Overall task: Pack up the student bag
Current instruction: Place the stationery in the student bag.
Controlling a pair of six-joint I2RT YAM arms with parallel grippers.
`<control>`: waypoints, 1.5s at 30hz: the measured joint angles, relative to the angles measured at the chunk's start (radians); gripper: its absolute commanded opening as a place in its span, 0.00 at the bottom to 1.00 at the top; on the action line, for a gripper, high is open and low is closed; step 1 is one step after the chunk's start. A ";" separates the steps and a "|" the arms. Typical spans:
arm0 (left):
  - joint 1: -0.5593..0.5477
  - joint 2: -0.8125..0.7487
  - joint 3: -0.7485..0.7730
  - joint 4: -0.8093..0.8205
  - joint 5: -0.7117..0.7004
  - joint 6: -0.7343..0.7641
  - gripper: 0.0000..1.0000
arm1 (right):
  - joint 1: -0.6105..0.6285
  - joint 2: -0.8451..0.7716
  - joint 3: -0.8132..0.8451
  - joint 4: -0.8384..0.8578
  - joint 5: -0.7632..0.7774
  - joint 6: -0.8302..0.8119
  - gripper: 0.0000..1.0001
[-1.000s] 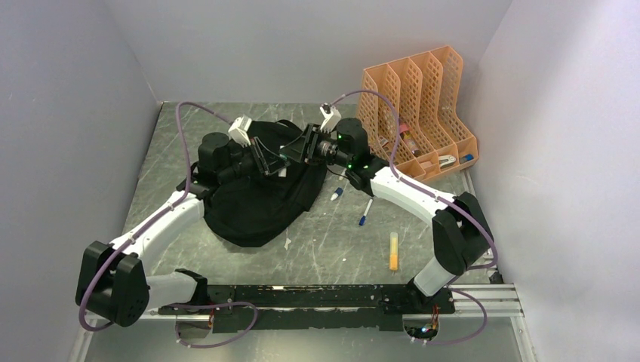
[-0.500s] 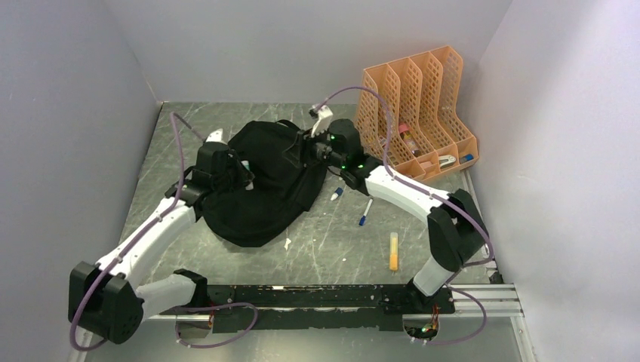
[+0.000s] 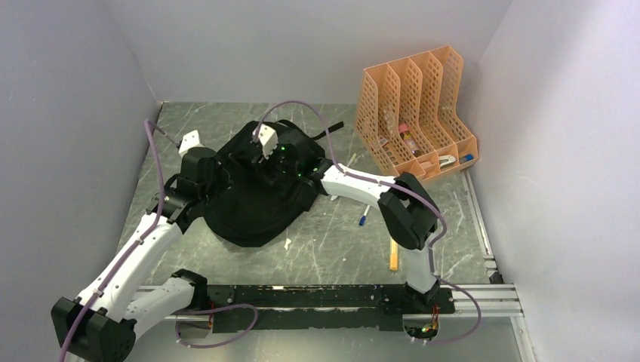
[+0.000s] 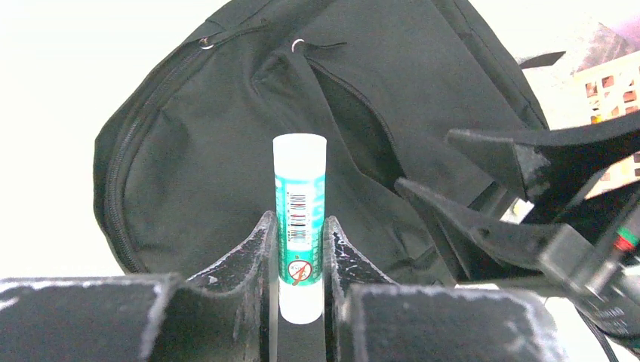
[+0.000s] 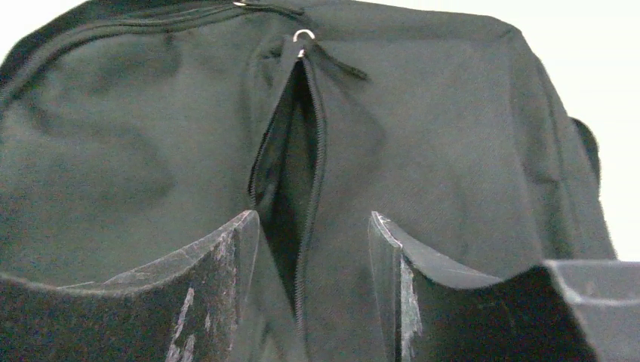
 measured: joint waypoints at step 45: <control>0.004 0.007 -0.014 -0.023 0.029 -0.008 0.05 | 0.058 0.187 0.173 -0.055 0.246 -0.298 0.26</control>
